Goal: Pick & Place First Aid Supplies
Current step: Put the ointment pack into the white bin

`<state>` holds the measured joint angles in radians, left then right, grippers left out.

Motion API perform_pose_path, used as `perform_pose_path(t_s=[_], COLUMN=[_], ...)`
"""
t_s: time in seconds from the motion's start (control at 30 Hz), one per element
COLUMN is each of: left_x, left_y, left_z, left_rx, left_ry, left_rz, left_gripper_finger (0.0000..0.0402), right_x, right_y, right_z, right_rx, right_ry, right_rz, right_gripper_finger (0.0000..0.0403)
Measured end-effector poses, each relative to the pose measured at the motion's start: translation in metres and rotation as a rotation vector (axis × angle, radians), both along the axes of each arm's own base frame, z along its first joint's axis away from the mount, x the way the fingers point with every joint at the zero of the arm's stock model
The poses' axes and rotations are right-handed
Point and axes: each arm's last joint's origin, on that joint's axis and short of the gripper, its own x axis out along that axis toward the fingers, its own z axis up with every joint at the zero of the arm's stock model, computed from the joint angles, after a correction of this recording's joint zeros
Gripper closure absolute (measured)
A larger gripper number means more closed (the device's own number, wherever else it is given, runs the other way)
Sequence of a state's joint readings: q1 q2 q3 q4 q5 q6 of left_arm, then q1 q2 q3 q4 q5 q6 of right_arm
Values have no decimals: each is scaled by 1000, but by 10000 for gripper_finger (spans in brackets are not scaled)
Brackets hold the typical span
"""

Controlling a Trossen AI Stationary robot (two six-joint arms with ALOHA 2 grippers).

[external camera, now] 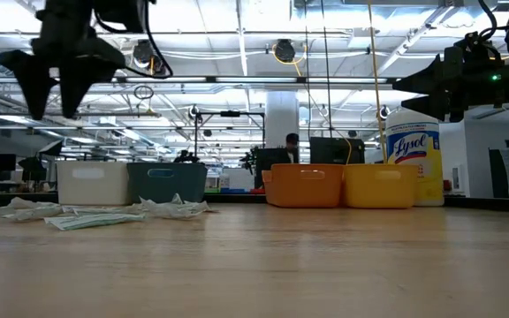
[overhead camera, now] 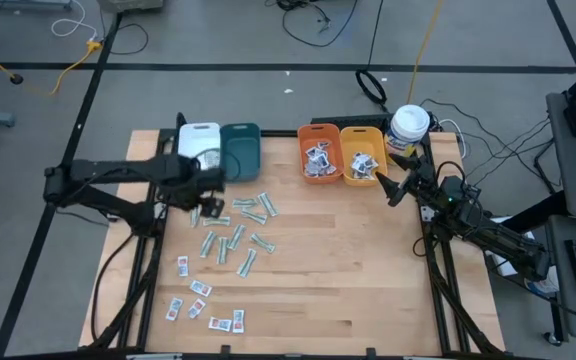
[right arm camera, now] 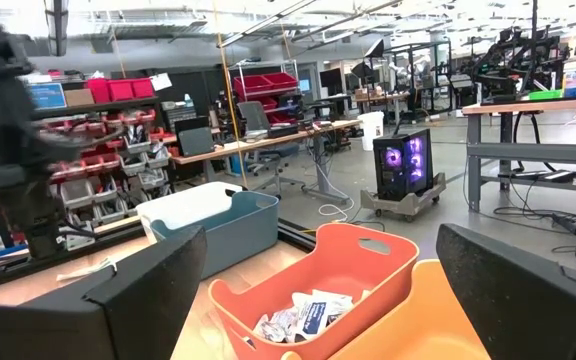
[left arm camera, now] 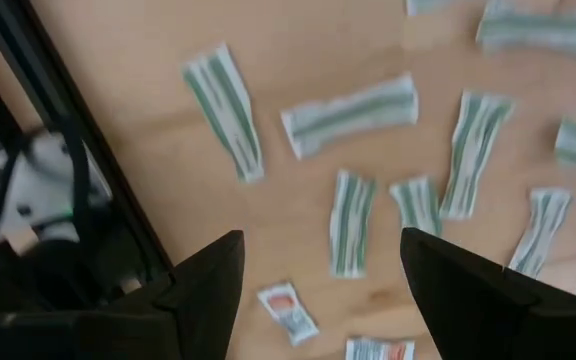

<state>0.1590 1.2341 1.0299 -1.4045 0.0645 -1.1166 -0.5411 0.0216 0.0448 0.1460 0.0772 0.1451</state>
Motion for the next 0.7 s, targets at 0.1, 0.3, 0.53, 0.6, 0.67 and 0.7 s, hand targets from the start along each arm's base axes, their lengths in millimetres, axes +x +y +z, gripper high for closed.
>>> perform_pose_path(t_s=[0.1,0.3,0.53,0.6,0.67,0.7], left_x=[0,-1,-9,-12,-16,-18], left_y=[-19,-52,-87,-96,-104,-108], left_z=[-4,-4,-4,-4,-4,-4], left_rx=[-12,-3,9,14,18,20], left_ry=[21,29,42,46,50,52], left_rz=[-14,-19,22,38,58,68], left_gripper_finger=[128,128,128,128,128,128], right_x=[0,0,0,0,0,0], right_y=[0,0,0,0,0,0], right_z=[0,0,0,0,0,0], right_rx=[0,0,0,0,0,0], right_ry=[1,0,0,0,0,0], right_rz=[0,0,0,0,0,0], right_gripper_finger=[11,11,11,11,11,11])
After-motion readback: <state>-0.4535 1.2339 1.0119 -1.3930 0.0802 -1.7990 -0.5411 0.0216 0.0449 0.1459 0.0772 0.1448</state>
